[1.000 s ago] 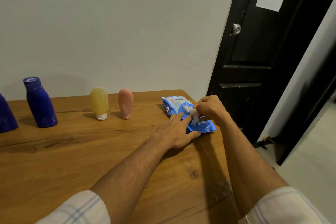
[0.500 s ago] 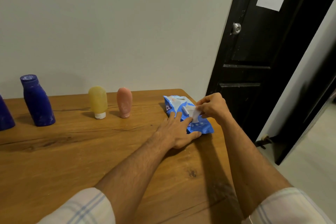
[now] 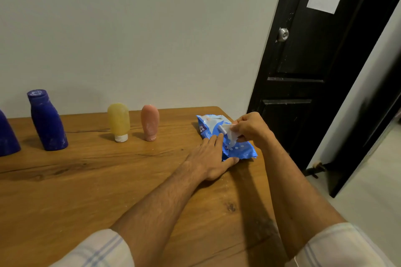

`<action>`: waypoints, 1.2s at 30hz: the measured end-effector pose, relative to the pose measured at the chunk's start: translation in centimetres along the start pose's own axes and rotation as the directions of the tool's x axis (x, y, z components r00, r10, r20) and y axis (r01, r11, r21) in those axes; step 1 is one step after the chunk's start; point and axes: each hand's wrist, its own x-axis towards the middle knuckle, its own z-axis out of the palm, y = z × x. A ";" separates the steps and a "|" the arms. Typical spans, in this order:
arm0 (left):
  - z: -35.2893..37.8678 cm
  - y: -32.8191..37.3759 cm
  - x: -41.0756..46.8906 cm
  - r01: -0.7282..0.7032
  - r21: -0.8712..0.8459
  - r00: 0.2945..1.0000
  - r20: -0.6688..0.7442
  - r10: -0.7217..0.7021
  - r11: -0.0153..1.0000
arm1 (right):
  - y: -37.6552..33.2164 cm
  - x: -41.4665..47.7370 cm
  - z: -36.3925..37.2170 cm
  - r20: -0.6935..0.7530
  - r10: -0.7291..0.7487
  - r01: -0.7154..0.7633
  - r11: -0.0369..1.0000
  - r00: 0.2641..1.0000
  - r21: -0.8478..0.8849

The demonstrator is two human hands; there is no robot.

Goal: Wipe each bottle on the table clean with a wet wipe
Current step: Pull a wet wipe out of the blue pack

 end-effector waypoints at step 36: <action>-0.7 -0.8 -0.1 0.020 -0.205 0.999 -0.038 -0.029 0.979 | -2.8 -3.6 -3.2 -0.172 -0.186 0.249 0.818 0.967 0.518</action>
